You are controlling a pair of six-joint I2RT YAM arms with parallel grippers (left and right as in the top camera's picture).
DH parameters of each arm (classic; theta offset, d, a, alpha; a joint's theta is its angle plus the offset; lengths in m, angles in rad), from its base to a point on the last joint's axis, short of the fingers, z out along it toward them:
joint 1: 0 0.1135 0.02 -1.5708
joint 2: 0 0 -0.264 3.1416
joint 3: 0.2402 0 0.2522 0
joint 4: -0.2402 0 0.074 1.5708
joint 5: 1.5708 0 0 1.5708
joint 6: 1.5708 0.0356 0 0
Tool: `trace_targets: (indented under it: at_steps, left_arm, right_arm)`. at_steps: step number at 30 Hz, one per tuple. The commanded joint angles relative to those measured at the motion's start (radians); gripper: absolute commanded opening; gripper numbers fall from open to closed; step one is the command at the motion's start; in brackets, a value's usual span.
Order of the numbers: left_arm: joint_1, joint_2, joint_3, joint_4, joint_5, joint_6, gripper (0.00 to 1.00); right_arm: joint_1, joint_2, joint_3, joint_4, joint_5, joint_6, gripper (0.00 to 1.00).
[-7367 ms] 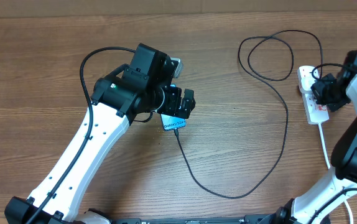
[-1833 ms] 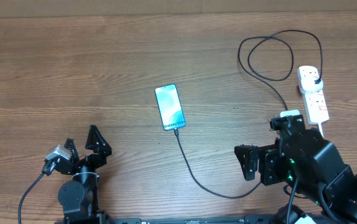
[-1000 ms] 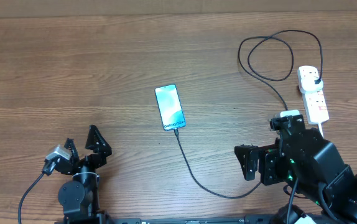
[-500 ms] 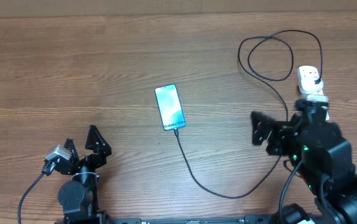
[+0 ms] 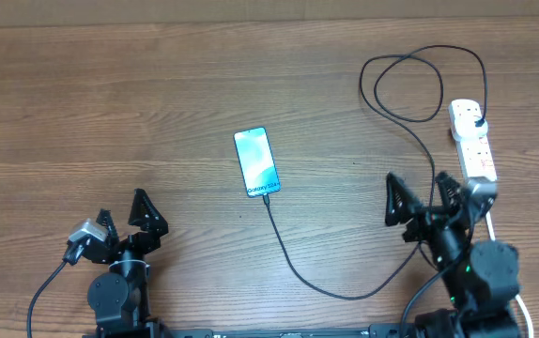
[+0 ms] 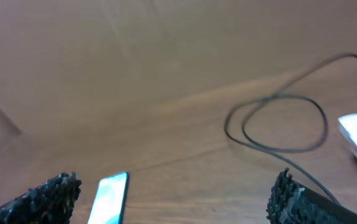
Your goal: Plug charger to phone and switch on socket
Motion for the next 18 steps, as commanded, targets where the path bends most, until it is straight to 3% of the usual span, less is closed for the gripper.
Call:
trace_targets:
  at_steps: [1, 9, 18]
  left_arm:
    - [0.010, -0.011, -0.004, 0.004, -0.013, 0.021, 1.00]
    - [0.010, -0.011, -0.004, 0.004, -0.013, 0.021, 1.00]
    - [0.010, -0.011, -0.004, 0.004, -0.013, 0.021, 1.00]
  right_arm:
    - [-0.006, -0.106, -0.093, 0.068, -0.024, -0.015, 1.00]
    - [-0.007, -0.274, -0.235, 0.149, -0.020, -0.015, 1.00]
    - [-0.008, -0.291, -0.312, 0.150, -0.003, -0.015, 1.00]
